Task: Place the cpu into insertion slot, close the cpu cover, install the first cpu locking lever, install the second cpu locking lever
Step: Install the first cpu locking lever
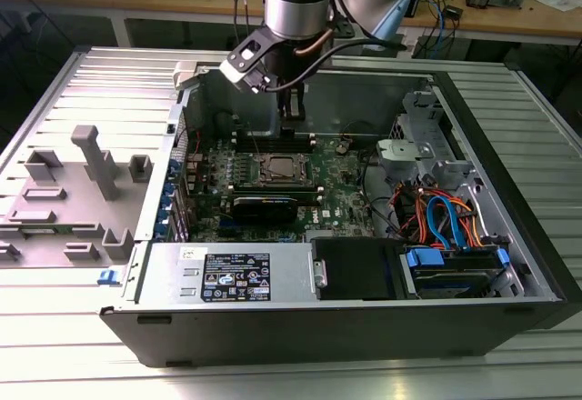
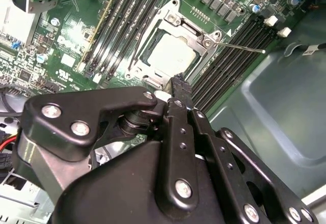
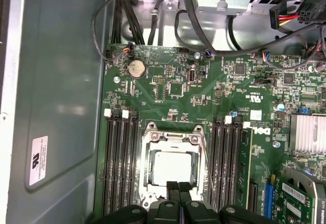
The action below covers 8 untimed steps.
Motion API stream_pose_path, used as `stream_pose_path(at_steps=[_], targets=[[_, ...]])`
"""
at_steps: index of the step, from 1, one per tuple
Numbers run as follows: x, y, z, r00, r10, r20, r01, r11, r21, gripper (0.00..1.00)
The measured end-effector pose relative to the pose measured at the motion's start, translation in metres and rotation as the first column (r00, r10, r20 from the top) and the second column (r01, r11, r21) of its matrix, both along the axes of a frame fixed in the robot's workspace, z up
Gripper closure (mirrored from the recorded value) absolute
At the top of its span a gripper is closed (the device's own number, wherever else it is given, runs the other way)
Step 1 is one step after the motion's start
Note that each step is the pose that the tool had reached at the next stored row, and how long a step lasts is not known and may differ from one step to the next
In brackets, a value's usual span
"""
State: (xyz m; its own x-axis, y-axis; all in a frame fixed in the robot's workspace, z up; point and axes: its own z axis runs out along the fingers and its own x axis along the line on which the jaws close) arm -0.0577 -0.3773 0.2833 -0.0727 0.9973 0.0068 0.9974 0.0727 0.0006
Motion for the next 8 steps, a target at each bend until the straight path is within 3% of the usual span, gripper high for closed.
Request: stream_pose_path(at_steps=[8], targets=[[0.000, 0.0000, 0.0124, 1.0000, 0.000, 0.0000, 0.000, 1.0000, -0.0007, 0.89]])
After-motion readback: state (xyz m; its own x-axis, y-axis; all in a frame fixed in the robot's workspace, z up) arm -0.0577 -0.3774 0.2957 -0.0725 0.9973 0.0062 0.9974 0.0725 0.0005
